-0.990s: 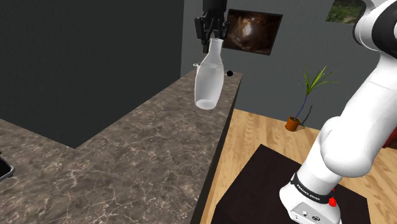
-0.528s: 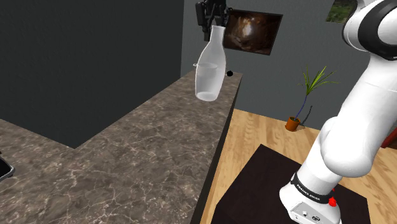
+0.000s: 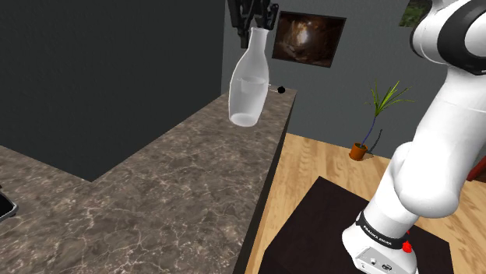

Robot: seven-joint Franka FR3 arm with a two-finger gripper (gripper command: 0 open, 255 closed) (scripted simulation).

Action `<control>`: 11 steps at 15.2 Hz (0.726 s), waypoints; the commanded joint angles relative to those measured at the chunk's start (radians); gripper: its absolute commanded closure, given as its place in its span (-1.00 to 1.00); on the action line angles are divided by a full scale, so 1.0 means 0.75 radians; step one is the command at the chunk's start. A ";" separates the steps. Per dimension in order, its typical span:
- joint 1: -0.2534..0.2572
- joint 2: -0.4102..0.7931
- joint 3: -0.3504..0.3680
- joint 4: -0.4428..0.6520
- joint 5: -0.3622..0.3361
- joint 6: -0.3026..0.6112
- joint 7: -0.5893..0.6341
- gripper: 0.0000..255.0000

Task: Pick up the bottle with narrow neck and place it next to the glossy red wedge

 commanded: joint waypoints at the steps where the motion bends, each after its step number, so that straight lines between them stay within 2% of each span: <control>1: 0.033 -0.014 0.031 -0.050 0.008 0.042 0.066 1.00; 11: 0.213 0.087 0.189 -0.059 0.000 0.170 0.395 1.00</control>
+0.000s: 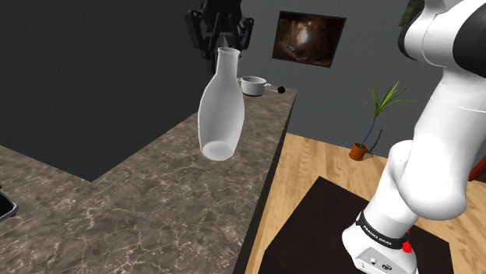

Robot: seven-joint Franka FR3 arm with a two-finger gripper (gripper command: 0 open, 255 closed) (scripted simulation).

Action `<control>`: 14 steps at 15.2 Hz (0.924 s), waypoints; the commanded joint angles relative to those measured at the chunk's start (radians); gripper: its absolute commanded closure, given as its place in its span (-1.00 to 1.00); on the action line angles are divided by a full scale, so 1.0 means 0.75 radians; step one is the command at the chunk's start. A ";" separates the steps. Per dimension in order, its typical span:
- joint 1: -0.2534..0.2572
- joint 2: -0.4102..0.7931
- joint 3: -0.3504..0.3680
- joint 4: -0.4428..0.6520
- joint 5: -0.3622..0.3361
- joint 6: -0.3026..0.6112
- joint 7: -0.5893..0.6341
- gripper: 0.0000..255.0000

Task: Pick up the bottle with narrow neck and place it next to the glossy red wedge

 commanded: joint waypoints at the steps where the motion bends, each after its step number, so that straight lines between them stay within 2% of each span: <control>1: 0.043 0.053 0.034 0.042 -0.014 0.015 0.073 1.00; 8: 0.208 0.243 0.124 0.195 -0.085 0.056 0.299 1.00; 14: 0.406 0.498 0.165 0.482 -0.191 0.022 0.476 1.00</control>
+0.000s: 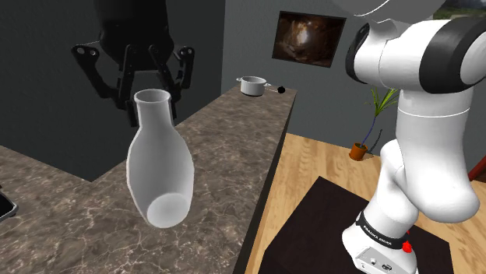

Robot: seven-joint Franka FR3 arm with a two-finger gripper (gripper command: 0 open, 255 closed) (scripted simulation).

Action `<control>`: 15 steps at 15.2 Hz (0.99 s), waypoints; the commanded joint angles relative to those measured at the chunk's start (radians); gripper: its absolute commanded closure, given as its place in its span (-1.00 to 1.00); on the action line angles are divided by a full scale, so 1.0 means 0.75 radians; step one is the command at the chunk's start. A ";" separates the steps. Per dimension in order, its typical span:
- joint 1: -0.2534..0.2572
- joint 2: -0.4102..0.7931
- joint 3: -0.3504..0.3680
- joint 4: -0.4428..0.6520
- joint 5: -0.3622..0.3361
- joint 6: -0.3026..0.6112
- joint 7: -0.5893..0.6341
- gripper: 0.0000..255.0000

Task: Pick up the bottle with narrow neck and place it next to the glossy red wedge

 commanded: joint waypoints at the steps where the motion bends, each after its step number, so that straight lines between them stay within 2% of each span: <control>1: 0.111 0.154 0.009 0.212 -0.064 -0.056 0.073 1.00; 7: 0.045 0.042 0.011 -0.083 -0.017 0.128 0.056 1.00; 15: 0.000 -0.031 0.010 -0.341 0.013 0.313 0.035 1.00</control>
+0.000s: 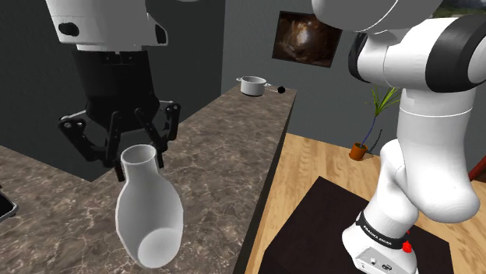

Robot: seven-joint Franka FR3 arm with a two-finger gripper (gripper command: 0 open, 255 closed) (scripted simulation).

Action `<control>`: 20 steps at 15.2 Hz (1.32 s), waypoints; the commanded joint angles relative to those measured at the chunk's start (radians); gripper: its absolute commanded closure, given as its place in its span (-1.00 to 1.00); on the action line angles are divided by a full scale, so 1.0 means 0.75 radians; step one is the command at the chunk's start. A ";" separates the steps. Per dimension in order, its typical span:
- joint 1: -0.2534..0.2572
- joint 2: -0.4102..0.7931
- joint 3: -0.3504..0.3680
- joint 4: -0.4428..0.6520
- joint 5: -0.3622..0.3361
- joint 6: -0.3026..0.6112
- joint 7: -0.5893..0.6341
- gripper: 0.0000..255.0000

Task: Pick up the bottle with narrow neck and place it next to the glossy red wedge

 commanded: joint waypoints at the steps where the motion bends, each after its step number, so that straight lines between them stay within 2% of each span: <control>1: -0.010 -0.015 -0.001 -0.058 0.006 0.045 -0.007 1.00; 20: -0.043 -0.039 -0.010 -0.436 0.015 0.397 -0.031 1.00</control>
